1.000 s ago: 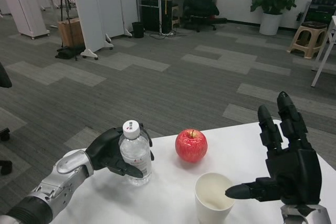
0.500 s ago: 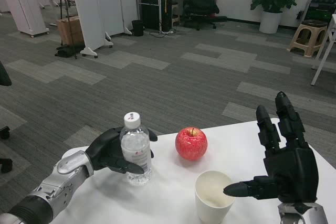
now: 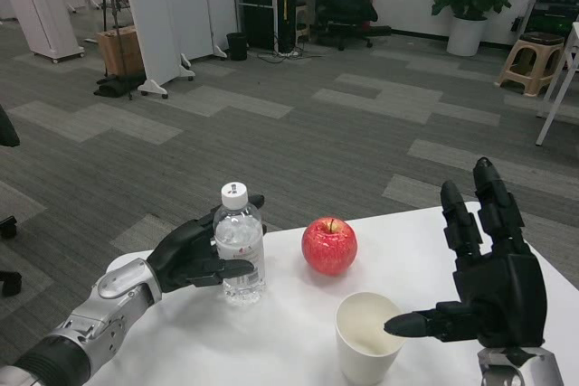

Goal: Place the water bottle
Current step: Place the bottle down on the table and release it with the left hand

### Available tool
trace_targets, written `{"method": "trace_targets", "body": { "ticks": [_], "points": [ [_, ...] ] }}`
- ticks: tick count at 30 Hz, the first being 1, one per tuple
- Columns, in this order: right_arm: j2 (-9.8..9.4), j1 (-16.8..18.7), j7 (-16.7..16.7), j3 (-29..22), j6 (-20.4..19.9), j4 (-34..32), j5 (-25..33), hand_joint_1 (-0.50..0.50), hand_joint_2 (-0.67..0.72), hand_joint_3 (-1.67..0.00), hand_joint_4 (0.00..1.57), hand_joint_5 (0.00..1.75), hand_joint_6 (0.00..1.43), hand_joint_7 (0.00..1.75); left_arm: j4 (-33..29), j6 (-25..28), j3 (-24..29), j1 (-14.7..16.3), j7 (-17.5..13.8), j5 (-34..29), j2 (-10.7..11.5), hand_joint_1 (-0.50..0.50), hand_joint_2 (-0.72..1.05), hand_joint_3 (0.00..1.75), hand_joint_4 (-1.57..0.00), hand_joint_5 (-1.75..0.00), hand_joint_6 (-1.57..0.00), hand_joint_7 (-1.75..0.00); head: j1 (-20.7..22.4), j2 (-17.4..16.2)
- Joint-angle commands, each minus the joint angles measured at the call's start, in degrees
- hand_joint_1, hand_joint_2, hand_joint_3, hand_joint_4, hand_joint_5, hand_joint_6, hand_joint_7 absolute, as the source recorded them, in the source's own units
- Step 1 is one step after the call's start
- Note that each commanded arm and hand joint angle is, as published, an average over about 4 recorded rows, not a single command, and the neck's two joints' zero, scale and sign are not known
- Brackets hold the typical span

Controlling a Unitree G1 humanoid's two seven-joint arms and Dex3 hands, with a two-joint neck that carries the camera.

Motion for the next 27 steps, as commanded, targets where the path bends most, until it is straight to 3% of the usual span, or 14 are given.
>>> {"method": "trace_targets", "body": {
  "ticks": [1,9,16,22,27],
  "points": [
    [0.25,-1.11,0.19,0.1,0.08,0.05,0.11,-0.46,-0.1,0.0,0.0,0.0,0.0,0.0,-1.08,0.02,-0.06,0.62,0.48,-1.03,1.34,-0.5,1.05,0.09,0.0,-0.28,0.0,-0.07,0.05,-0.02],
    [0.31,-1.08,0.19,0.21,0.17,-0.15,0.07,-0.44,-0.1,0.0,0.0,0.0,0.0,0.0,-4.18,0.28,-1.13,1.19,1.25,-5.27,1.62,-0.5,0.96,0.09,0.0,-0.31,0.0,-0.07,-0.23,0.37],
    [0.34,-1.06,0.19,0.23,0.08,-0.41,0.02,-0.42,-0.11,0.0,0.0,0.0,0.0,0.0,-7.21,0.22,-1.73,1.19,2.85,-11.34,2.13,-0.5,0.74,0.09,0.0,-0.41,0.0,0.0,0.15,0.81],
    [0.34,-1.06,0.19,0.23,0.08,-0.59,-0.02,-0.43,-0.1,0.0,0.0,0.0,0.0,0.0,-9.36,0.22,-1.57,1.1,4.11,-15.38,2.44,-0.5,0.45,0.07,0.0,-0.36,0.0,0.0,0.12,0.78],
    [0.34,-0.97,0.19,0.15,0.08,-0.78,0.04,-0.46,-0.11,0.0,0.0,0.0,0.0,0.0,-12.11,0.79,0.1,1.17,5.38,-17.27,2.61,-0.48,-0.08,0.04,0.0,-0.31,0.0,0.0,0.24,1.04]
  ]
}}
